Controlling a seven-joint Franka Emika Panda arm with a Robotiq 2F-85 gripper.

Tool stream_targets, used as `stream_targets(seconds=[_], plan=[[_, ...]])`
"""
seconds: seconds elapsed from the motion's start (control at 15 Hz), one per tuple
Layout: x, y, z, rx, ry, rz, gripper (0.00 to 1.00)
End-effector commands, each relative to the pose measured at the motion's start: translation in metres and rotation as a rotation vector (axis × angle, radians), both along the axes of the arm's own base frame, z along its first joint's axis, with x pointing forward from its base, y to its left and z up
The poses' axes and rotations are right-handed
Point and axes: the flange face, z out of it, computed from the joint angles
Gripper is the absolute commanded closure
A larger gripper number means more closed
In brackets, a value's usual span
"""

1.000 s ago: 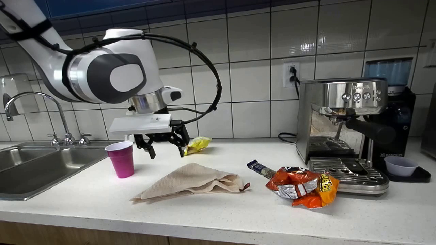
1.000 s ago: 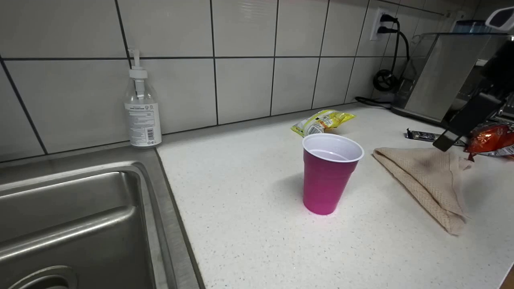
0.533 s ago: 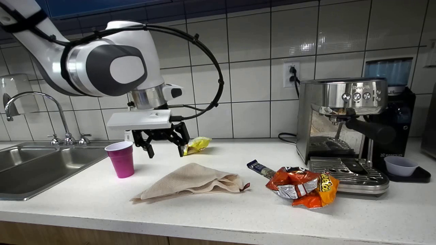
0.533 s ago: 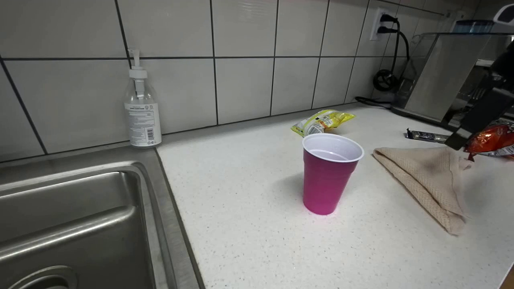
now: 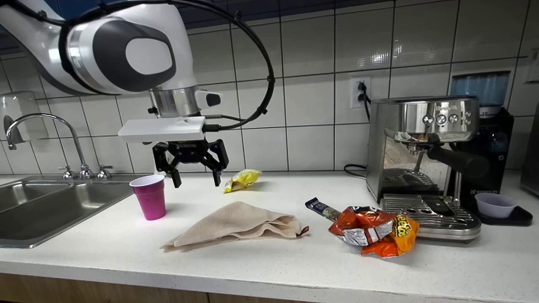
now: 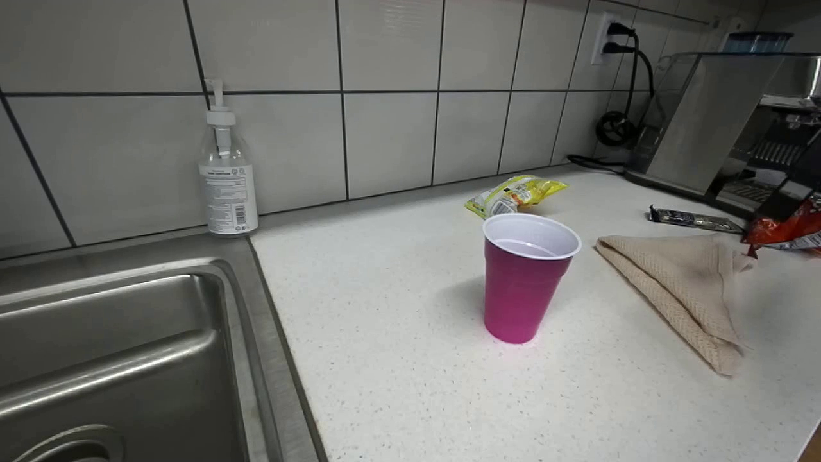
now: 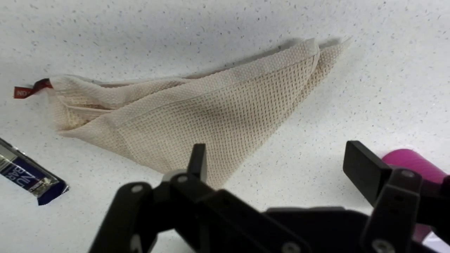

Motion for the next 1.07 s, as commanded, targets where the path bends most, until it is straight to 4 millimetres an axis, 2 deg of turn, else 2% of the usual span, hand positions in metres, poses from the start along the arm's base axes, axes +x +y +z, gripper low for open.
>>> stream_targets(seconds=[0.0, 0.47, 0.53, 1.0], plan=[[-0.014, 0.001, 0.018, -0.018, 0.039, 0.001, 0.0], [-0.027, 0.004, 0.027, -0.02, 0.098, 0.031, 0.0], [-0.019, 0.003, 0.017, 0.003, 0.09, 0.032, 0.0], [-0.019, 0.003, 0.015, 0.004, 0.096, 0.031, 0.0]])
